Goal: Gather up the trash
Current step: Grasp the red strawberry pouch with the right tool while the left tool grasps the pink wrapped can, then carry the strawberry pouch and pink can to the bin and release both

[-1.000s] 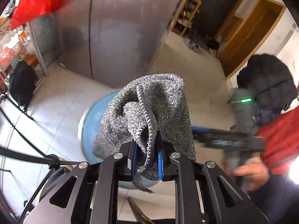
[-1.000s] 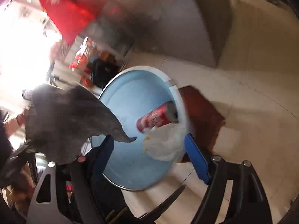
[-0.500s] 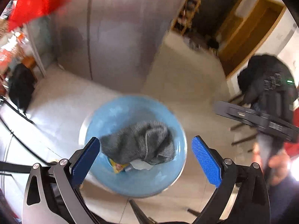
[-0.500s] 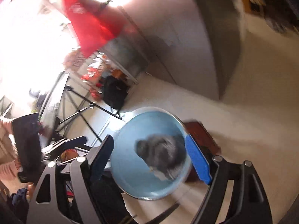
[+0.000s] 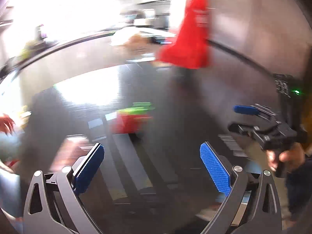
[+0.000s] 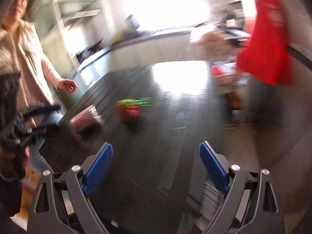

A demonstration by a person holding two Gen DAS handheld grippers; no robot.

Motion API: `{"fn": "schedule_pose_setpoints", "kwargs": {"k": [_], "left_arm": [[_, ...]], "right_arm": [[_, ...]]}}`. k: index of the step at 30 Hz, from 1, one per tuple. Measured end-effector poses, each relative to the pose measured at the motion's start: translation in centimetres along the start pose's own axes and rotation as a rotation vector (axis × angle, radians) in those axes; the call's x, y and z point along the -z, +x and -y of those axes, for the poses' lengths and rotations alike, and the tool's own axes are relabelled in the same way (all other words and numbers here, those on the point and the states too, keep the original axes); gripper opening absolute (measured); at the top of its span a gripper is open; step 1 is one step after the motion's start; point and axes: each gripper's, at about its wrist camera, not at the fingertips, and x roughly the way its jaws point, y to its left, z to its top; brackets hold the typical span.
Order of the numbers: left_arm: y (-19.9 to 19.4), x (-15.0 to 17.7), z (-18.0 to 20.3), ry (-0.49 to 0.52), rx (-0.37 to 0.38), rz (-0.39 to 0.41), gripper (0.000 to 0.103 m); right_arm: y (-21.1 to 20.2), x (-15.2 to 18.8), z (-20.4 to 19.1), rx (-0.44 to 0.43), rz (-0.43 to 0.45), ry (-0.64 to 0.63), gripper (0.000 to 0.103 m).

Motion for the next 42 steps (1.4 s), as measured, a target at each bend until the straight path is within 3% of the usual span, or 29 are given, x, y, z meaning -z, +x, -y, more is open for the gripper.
{"fn": "schedule_pose_setpoints", "kwargs": {"k": [2,4,7,11,17,18,19,20,21,24,25,32,36,39,40,42], "left_arm": [[0.8,-0.6,-4.2,-0.03,-0.096,-0.035,0.095],[2.6,-0.9,-8.3,-0.067,-0.127,-0.097,0.095],[6.0,-0.7,-11.2,-0.058,-0.104,-0.195,0.095],[10.2,0.9,-12.8,-0.021,-0.047,-0.27,0.095],[15.2,2.1,-12.8,0.034,-0.023,-0.364,0.095],[15.8,2.3,-13.0,0.029,-0.019,-0.372,0.095],[16.3,2.8,-13.1,0.025,-0.015,-0.375,0.095],[16.5,3.2,-13.2,0.016,-0.003,-0.377,0.094],[16.4,3.4,-13.4,0.009,0.001,-0.362,0.091],[15.3,3.3,-14.2,-0.032,-0.001,-0.298,0.05],[15.1,3.3,-15.1,-0.074,-0.002,-0.289,0.05],[12.7,4.3,-15.9,-0.164,0.055,-0.2,0.048],[7.4,3.7,-12.8,-0.121,0.116,-0.091,0.049],[3.2,3.2,-6.3,-0.024,0.229,-0.021,0.049],[1.9,3.3,-2.8,0.025,0.301,-0.006,0.049],[1.1,3.6,2.8,0.096,0.413,-0.005,0.049]], "right_arm": [[5.4,-2.3,-3.5,-0.008,-0.067,-0.033,0.091],[9.4,-3.8,-5.3,-0.016,-0.111,-0.025,0.091],[14.5,-5.5,-6.7,0.013,-0.178,0.001,0.091],[19.4,-6.7,-6.5,0.056,-0.241,0.001,0.091],[23.3,-7.6,-7.1,0.097,-0.294,-0.026,0.091],[23.8,-7.5,-7.1,0.102,-0.297,-0.036,0.087],[24.4,-7.7,-7.2,0.107,-0.306,-0.045,0.072],[24.8,-7.7,-7.3,0.101,-0.314,-0.045,0.069],[24.9,-7.6,-7.4,0.094,-0.314,-0.042,0.067],[24.5,-7.6,-7.7,0.107,-0.307,-0.07,0.066],[24.4,-7.5,-7.9,0.109,-0.303,-0.076,0.065],[19.0,-7.1,-6.3,0.05,-0.211,-0.004,0.065],[9.9,-5.3,-3.4,0.008,-0.069,0.066,0.065],[-0.1,-0.9,0.4,0.092,0.046,0.15,0.065],[-2.5,0.5,1.6,0.128,0.06,0.176,0.065],[-8.7,6.0,5.2,0.268,0.058,0.265,0.065]]}}
